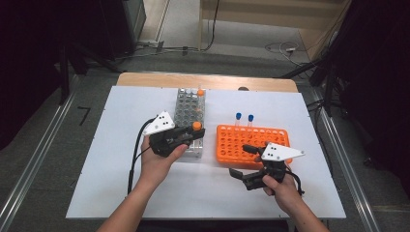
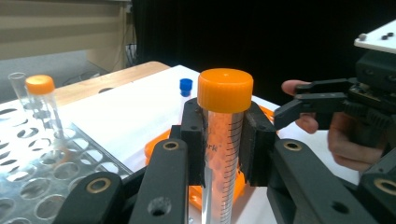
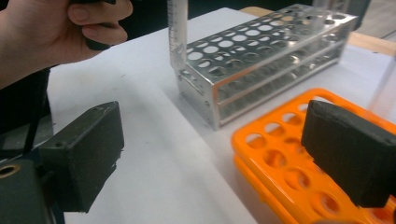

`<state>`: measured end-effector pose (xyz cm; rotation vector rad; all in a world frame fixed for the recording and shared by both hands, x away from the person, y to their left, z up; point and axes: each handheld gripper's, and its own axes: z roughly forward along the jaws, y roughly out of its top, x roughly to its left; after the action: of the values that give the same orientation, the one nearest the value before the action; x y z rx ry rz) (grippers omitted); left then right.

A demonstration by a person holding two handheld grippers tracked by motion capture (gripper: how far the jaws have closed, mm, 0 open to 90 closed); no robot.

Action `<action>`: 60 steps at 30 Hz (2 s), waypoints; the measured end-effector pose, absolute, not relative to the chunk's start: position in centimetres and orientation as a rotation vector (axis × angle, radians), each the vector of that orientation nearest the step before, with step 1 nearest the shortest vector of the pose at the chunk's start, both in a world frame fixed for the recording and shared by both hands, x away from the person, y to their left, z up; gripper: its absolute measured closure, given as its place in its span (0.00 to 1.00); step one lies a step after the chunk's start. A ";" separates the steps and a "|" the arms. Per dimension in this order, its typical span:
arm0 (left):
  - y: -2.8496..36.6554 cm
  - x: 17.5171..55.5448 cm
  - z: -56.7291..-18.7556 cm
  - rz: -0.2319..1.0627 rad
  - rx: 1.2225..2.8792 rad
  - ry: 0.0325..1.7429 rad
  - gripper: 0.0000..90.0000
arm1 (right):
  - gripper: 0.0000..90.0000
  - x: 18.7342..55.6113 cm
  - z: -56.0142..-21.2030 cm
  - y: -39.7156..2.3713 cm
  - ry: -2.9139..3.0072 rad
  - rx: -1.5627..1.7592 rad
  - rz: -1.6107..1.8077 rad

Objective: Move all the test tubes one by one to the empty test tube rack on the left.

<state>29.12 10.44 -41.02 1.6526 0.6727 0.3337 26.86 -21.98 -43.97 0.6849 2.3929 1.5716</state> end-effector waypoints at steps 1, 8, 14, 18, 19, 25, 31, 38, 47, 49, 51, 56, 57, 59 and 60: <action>10.5 29.3 -41.0 0.330 1.652 0.674 0.83 | 0.05 26.8 -44.0 -22.5 2.382 0.696 1.570; 11.0 30.8 -40.8 0.355 1.622 0.700 0.83 | 0.05 26.3 -44.5 -24.9 2.334 0.757 1.538; 11.4 32.4 -40.6 0.391 1.617 0.724 0.83 | 0.05 25.9 -44.8 -26.8 2.300 0.787 1.544; 11.6 33.5 -40.4 0.422 1.598 0.739 0.83 | 0.05 25.6 -45.1 -27.8 2.295 0.802 1.533; 11.6 33.8 -40.5 0.429 1.593 0.744 0.83 | 0.05 25.6 -45.2 -28.0 2.298 0.807 1.530; 11.7 35.8 -40.3 0.446 1.585 0.765 0.83 | 0.05 25.8 -45.4 -28.3 2.302 0.817 1.538; 11.1 37.6 -40.3 0.481 1.564 0.776 0.83 | 0.05 25.8 -45.7 -28.1 2.317 0.810 1.523; 10.5 39.4 -40.4 0.489 1.554 0.806 0.83 | 0.05 25.9 -45.8 -28.1 2.314 0.812 1.523; 9.9 41.2 -40.9 0.507 1.527 0.837 0.83 | 0.05 26.0 -45.9 -28.2 2.313 0.813 1.529; 9.7 41.5 -41.1 0.519 1.522 0.840 0.83 | 0.05 26.0 -45.9 -28.1 2.312 0.812 1.530; 9.6 41.8 -41.2 0.527 1.519 0.845 0.83 | 0.05 26.0 -45.9 -28.1 2.312 0.809 1.532; 9.3 42.4 -41.8 0.550 1.508 0.860 0.83 | 0.05 25.9 -45.8 -28.1 2.312 0.807 1.538; 9.3 42.6 -41.9 0.555 1.504 0.865 0.83 | 0.05 25.9 -45.8 -28.1 2.312 0.806 1.539; 9.3 42.8 -42.1 0.567 1.502 0.870 0.83 | 0.05 25.9 -45.8 -28.2 2.310 0.804 1.542; 9.3 42.9 -42.2 0.570 1.501 0.873 0.83 | 0.05 25.9 -45.8 -28.2 2.310 0.804 1.542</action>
<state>42.90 9.25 -42.25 1.5005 0.8726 0.5704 25.94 -28.19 -45.82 0.8044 2.3102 1.5420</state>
